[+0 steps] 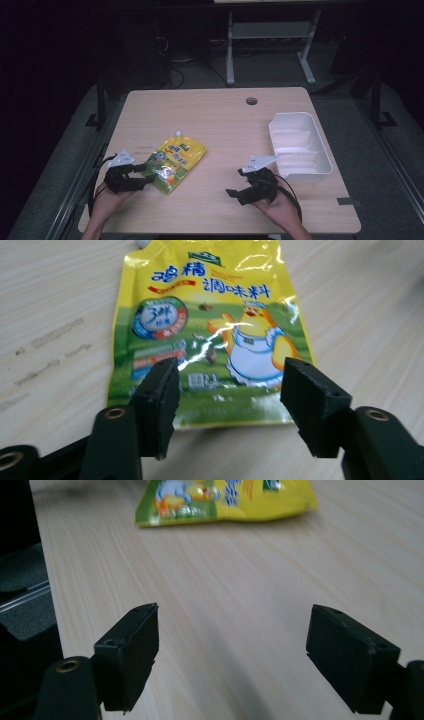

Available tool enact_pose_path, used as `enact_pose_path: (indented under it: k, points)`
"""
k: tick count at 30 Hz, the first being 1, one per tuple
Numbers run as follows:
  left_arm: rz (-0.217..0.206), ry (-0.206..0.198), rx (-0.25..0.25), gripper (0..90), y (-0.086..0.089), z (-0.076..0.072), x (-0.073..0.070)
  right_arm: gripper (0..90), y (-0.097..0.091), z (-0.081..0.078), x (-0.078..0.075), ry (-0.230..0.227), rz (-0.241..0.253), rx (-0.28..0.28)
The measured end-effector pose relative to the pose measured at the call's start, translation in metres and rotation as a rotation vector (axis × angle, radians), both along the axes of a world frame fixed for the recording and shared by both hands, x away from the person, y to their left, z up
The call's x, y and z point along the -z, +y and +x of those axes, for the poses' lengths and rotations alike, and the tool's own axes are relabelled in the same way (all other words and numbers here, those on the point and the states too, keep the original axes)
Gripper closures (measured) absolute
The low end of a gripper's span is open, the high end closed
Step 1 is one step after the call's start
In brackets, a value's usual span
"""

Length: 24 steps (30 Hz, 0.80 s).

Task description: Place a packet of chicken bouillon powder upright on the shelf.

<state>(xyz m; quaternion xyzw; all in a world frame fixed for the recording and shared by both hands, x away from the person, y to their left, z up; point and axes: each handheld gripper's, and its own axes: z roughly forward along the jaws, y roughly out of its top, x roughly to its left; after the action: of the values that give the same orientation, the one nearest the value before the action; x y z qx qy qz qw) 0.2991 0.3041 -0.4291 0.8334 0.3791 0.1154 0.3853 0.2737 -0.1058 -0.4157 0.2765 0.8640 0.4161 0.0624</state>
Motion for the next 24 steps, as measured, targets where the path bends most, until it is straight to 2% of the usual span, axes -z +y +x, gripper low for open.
enact_pose_path:
  k: [1, 4, 5, 7, 8, 9, 10, 13, 14, 17, 20, 21, 24]
  points:
    - [0.0, 0.0, 0.0, 43.2, 0.0, 0.0, 0.0, 20.5, 0.0, 0.0, 0.0, 0.0, 0.0, 0.0]
    - [-0.019, 0.0, -0.01, 47.3, -0.004, 0.008, -0.003, 20.5, 0.018, 0.014, -0.01, 0.005, -0.003, -0.013]
    - [-0.005, -0.011, -0.011, 53.1, -0.006, 0.01, -0.004, 20.5, 0.03, 0.024, -0.016, 0.003, -0.018, -0.02]
    - [0.002, -0.012, -0.012, 58.6, -0.007, 0.011, -0.004, 20.5, 0.036, 0.03, -0.018, 0.006, -0.022, -0.029]
    - [0.022, -0.003, -0.013, 61.2, -0.008, 0.011, -0.001, 20.5, 0.048, 0.043, -0.023, 0.015, -0.035, -0.024]
    - [0.022, -0.003, -0.013, 63.9, -0.008, 0.011, -0.001, 20.7, 0.054, 0.049, -0.025, 0.019, -0.037, -0.024]
    - [0.028, -0.001, -0.014, 63.9, -0.007, 0.012, 0.002, 20.7, 0.054, 0.049, -0.025, 0.019, -0.037, -0.024]
    - [0.028, 0.021, -0.016, 70.6, -0.003, 0.015, 0.007, 21.0, 0.076, 0.077, -0.031, 0.042, -0.064, -0.015]
    - [0.022, 0.024, -0.019, 70.6, -0.002, 0.016, 0.008, 21.0, 0.076, 0.077, -0.031, 0.042, -0.064, -0.015]
    - [0.02, 0.031, -0.03, 74.9, 0.001, 0.017, 0.011, 21.7, 0.095, 0.098, -0.032, 0.052, -0.097, -0.011]
    - [0.039, 0.033, -0.026, 76.7, 0.001, 0.018, 0.013, 22.8, 0.106, 0.115, -0.029, 0.068, -0.126, 0.006]
    - [0.039, 0.033, -0.026, 76.8, 0.001, 0.018, 0.013, 22.8, 0.106, 0.115, -0.029, 0.068, -0.126, 0.006]
    - [0.059, 0.039, -0.021, 76.8, -0.001, 0.019, 0.016, 25.0, 0.113, 0.133, -0.02, 0.1, -0.132, 0.041]
